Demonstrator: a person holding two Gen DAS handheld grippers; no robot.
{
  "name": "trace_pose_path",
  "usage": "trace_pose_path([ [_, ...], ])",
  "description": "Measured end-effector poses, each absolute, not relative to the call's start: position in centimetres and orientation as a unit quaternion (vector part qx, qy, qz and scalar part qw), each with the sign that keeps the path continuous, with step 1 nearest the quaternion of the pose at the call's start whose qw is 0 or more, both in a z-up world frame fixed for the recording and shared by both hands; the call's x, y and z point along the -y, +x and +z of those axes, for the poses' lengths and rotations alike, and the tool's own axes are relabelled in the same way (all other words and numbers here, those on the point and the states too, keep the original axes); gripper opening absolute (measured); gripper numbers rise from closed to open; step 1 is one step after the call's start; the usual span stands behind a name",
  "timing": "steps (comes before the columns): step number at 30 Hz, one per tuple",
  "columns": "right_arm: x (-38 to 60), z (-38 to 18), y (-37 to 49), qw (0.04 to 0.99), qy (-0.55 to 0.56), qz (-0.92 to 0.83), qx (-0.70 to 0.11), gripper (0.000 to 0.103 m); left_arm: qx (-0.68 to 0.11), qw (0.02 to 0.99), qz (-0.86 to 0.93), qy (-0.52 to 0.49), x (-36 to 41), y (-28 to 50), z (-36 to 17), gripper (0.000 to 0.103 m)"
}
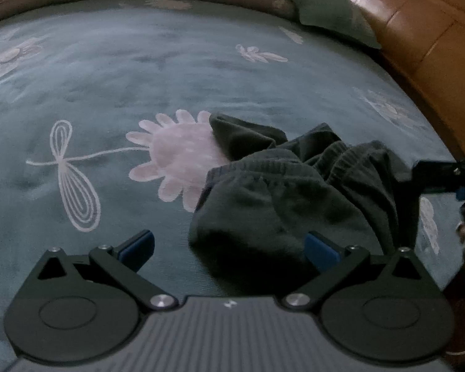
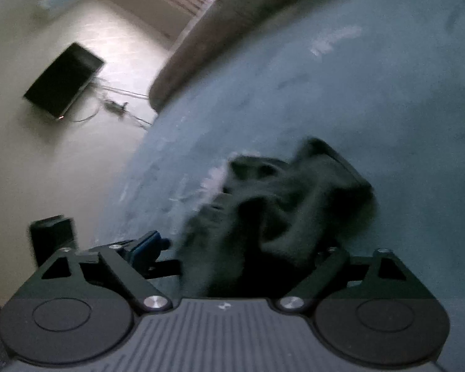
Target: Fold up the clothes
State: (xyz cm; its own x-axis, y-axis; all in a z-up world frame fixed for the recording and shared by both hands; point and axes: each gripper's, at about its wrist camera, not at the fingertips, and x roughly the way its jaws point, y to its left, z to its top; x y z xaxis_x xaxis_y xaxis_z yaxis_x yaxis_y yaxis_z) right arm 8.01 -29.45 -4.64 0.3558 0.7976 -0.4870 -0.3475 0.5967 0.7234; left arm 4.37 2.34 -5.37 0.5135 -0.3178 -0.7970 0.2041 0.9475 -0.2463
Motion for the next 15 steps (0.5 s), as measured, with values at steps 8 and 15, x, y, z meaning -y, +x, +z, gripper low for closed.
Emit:
trace_pose_path([
  [8, 28.3, -5.4, 9.6, 0.787, 0.216, 0.337, -0.469, 0.021, -0.465, 0.868, -0.161, -0.071, -3.1, 4.0, -5.2, 0.102],
  [15, 30.8, -2.8, 7.9, 0.824, 0.178, 0.311, -0.44, 0.01, -0.452, 0.875, -0.158, -0.074, -1.2, 3.4, -4.0, 0.102],
])
